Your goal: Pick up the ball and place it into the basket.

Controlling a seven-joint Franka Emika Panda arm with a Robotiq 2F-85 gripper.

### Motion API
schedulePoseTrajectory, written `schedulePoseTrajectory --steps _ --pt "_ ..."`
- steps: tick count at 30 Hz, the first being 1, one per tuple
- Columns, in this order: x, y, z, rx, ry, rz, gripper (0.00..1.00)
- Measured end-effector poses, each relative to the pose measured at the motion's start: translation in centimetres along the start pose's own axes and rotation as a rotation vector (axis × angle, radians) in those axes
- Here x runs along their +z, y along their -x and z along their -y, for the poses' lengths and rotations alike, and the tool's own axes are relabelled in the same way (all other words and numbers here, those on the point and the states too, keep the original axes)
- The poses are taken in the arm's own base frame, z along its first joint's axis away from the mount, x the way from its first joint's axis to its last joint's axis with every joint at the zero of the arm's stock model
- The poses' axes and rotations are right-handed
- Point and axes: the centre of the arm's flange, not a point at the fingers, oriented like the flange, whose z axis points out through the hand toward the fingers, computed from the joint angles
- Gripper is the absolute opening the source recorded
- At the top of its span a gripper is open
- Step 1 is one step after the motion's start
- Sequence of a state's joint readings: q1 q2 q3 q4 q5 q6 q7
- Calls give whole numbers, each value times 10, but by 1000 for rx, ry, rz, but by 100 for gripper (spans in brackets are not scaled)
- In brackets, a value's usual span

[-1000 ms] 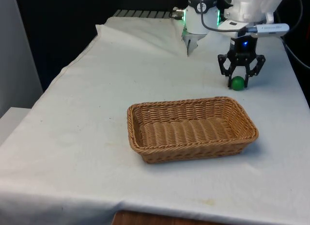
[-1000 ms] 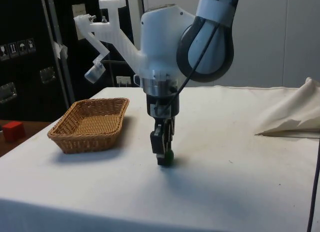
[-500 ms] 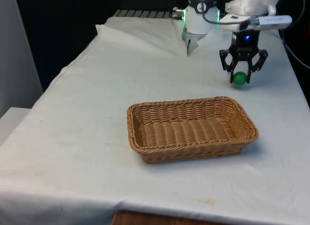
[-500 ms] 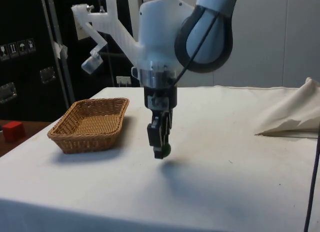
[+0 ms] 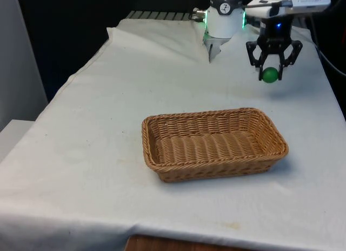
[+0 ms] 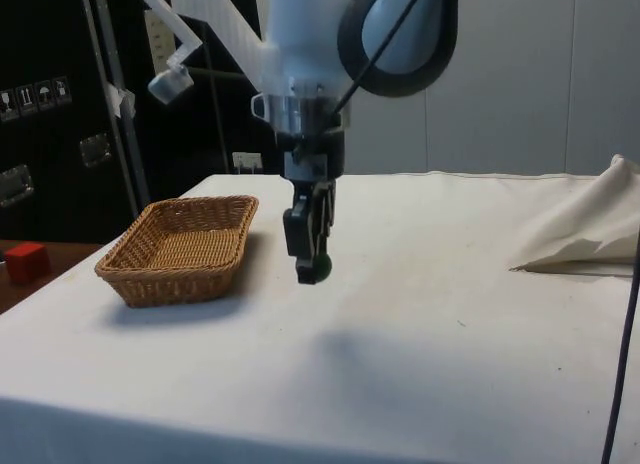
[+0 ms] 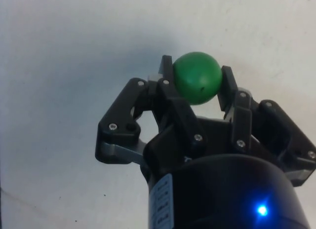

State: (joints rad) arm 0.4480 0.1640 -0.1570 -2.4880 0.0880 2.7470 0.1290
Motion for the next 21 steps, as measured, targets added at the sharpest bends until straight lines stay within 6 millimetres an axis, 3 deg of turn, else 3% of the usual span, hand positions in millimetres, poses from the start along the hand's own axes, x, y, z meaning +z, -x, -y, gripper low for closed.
schedulePoseTrajectory --steps 21 --pt "-58 -29 -24 -27 -18 5 2"
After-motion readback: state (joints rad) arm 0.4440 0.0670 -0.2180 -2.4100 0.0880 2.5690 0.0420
